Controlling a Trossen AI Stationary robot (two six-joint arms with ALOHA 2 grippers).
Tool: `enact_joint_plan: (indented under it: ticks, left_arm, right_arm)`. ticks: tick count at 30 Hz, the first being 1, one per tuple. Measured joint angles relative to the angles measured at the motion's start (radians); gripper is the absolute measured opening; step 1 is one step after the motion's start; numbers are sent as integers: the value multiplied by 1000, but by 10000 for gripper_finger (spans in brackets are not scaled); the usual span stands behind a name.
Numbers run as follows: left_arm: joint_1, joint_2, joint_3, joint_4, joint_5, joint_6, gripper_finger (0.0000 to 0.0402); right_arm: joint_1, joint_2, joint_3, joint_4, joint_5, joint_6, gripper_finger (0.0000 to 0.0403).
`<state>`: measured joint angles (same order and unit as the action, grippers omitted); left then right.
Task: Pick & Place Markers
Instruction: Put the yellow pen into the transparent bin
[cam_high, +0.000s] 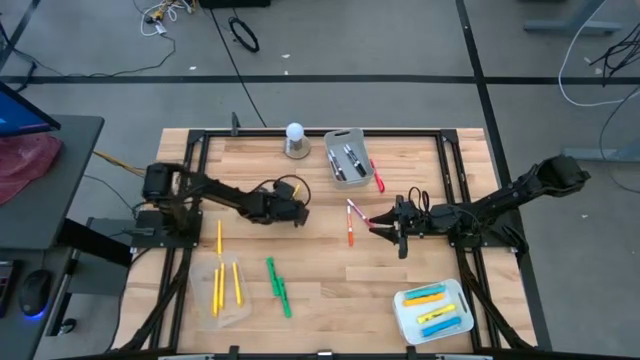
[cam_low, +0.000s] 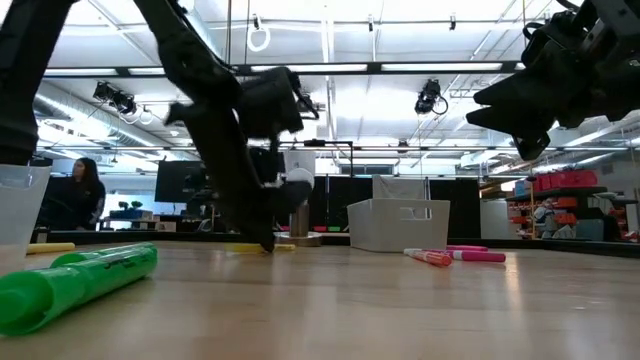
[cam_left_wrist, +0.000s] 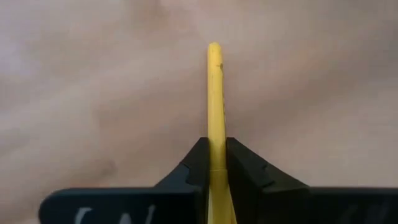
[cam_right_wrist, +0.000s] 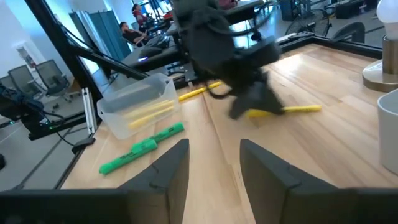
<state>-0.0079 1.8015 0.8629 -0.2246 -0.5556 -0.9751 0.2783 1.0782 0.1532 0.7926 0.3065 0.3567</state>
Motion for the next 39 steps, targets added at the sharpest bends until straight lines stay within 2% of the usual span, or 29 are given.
enact_joint_plan:
  ticks: [5,9,13,16,20,23,26,29,33,39]
  left_arm:
    - [-71,-178,2,-32,93,60,40]
    - [-173,-345,6,-92,184,61,37]
    - [-341,-468,55,-260,251,-69,37]
    - [-493,-508,122,-441,250,-276,37]
    - [-711,-499,226,-650,252,-599,37]
    - [-847,-467,268,-708,249,-837,37]
    - [-940,-432,263,-743,244,-1061,37]
    - [-983,-372,242,-785,327,-1226,37]
    - [-988,-301,204,-788,433,-1310,40]
    - [-939,-247,163,-797,484,-1317,52]
  right_arm:
    - [0,0,0,0,4,-7,142]
    - [0,0,0,-1,17,-7,142]
    - [0,0,0,-1,18,-7,142]
    - [0,0,0,0,22,-15,142]
    - [0,0,0,4,62,-25,142]
    - [-3,0,0,8,89,-26,142]
    - [-4,0,0,9,99,-27,142]
    - [-4,0,0,12,99,-30,142]
    - [-4,0,0,15,99,-30,142]
    - [-4,0,0,22,98,-30,142]
